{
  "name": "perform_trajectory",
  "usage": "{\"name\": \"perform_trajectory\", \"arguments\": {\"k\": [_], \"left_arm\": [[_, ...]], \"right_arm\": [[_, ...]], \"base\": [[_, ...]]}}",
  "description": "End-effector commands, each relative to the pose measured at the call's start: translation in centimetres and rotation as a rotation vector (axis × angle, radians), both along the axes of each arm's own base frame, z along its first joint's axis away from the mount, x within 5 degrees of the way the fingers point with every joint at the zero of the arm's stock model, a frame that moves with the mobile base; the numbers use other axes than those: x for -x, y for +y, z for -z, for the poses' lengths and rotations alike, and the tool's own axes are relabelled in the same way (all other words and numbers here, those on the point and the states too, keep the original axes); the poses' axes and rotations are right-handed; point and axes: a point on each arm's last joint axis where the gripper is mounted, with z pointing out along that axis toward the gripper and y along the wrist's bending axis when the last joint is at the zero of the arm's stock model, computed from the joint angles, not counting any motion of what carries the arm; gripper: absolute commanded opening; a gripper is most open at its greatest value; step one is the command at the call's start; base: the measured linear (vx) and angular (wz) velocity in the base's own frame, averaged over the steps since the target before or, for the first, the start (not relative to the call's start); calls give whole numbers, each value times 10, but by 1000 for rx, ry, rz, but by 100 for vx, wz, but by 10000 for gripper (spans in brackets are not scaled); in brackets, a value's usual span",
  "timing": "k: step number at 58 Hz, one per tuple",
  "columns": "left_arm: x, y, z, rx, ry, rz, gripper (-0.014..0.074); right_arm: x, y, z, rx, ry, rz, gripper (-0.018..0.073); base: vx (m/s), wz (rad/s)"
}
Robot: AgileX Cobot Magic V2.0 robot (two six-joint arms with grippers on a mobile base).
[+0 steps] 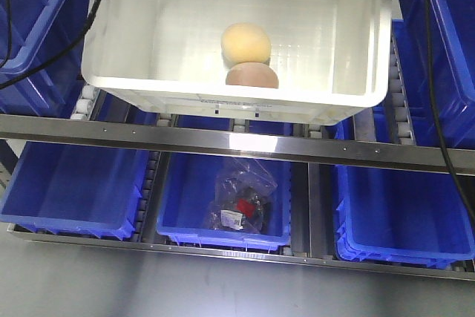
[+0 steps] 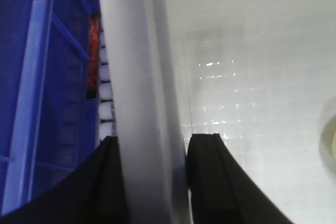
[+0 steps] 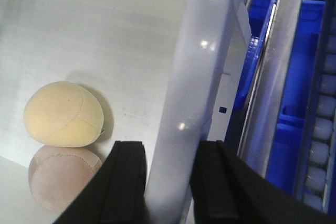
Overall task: Place moving items into box and shelve
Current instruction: 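Raise the tote with both grippers above the shelf's front rail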
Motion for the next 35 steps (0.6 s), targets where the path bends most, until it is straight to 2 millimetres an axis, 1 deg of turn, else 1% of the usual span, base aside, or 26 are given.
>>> {"name": "perform_trajectory", "arguments": {"k": [1, 17, 35], "left_arm": [[7, 4, -46, -41, -242, 35, 2], [-4, 1, -28, -5, -201, 10, 2], [-11, -4, -10, 30, -133, 8, 2]], "right_arm": [[8, 2, -50, -59, -255, 2, -2], [-8, 2, -33, -39, -242, 16, -2], [-12, 1, -25, -15, -221, 15, -2]], "base": [[0, 0], [0, 0], [0, 0]]}}
